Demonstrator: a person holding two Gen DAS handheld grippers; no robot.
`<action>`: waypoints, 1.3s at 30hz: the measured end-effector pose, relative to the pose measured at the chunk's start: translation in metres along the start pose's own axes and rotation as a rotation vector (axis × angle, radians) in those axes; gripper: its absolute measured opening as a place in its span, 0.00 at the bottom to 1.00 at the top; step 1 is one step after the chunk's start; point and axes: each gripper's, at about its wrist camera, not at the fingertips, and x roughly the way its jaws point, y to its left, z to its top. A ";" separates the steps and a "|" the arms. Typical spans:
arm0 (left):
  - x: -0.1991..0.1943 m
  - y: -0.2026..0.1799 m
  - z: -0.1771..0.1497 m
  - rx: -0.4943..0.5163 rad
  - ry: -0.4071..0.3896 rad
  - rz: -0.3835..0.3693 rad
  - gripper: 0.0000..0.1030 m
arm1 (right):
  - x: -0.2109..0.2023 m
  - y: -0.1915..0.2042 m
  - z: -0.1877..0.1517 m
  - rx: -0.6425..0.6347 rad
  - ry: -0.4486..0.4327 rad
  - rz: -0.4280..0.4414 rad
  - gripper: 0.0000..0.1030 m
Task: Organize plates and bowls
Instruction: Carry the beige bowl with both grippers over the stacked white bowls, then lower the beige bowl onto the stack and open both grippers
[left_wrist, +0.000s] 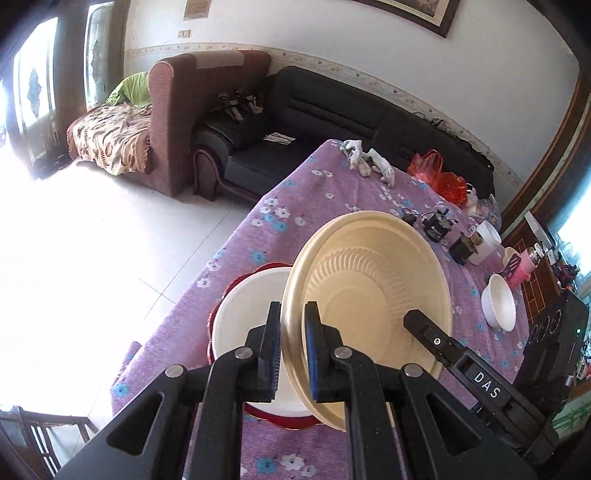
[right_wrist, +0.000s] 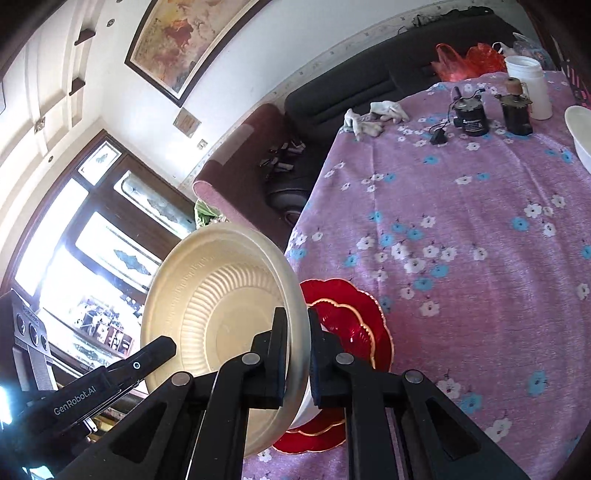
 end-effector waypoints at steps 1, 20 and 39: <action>0.004 0.006 -0.001 -0.004 0.011 0.011 0.10 | 0.005 0.005 -0.003 -0.007 0.005 -0.003 0.11; 0.048 0.044 -0.014 -0.043 0.109 0.062 0.10 | 0.050 0.025 -0.029 -0.089 0.054 -0.094 0.11; 0.053 0.050 -0.016 -0.025 0.102 0.132 0.14 | 0.038 0.043 -0.036 -0.269 -0.057 -0.272 0.21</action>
